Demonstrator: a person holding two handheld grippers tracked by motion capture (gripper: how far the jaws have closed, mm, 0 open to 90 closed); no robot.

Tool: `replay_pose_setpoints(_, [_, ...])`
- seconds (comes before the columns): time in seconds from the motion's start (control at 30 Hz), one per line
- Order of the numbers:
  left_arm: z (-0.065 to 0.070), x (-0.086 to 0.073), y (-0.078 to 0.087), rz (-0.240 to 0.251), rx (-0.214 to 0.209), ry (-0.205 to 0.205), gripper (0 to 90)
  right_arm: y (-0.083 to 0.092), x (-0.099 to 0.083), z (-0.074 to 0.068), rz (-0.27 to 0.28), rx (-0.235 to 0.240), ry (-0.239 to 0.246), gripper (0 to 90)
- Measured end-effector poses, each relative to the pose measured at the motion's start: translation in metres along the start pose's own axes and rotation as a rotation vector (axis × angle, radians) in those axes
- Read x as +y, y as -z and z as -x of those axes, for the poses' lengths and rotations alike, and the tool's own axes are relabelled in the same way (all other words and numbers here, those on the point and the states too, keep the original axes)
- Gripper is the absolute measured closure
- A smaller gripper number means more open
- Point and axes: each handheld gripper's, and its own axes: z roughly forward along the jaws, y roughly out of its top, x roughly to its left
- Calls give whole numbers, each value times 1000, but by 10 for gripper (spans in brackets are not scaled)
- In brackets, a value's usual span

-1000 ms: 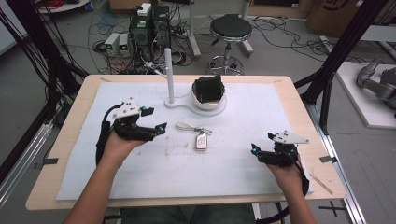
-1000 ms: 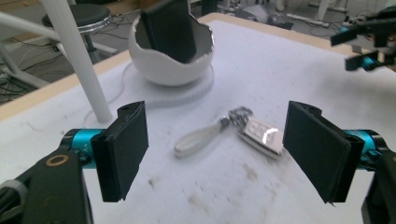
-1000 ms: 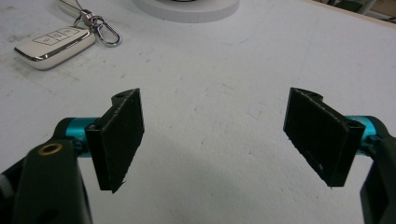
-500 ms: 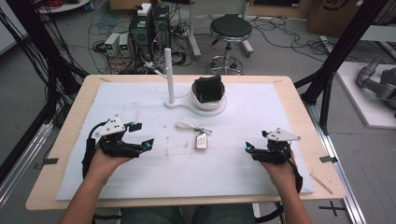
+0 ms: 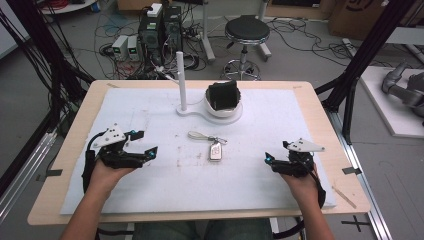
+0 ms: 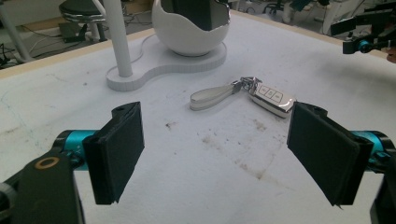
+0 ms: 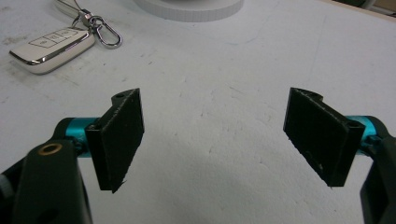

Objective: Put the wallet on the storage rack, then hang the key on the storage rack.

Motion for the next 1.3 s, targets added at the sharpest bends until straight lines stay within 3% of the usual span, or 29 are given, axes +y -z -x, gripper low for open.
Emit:
replay_pose_setpoints(0.27, [0, -3, -4, -12, -1, -2, 187, 5, 3, -1, 21, -3, 13, 207])
replay_pose_setpoints(0.7, [-8, -6, 7, -14, 27, 7, 187, -12, 18, -13, 8, 36, 46, 206])
replay_pose_setpoints(1.0, [-10, -8, 8, -10, 27, 13, 187, -36, 53, -34, 16, 77, 108, 206])
replay_pose_setpoints(1.23, [-12, -8, 11, -5, 35, 10, 187, -69, 82, -61, 1, 159, 170, 206])
replay_pose_setpoints(1.3, [-13, -8, 12, -5, 38, 11, 187, -73, 85, -63, 4, 161, 180, 205])
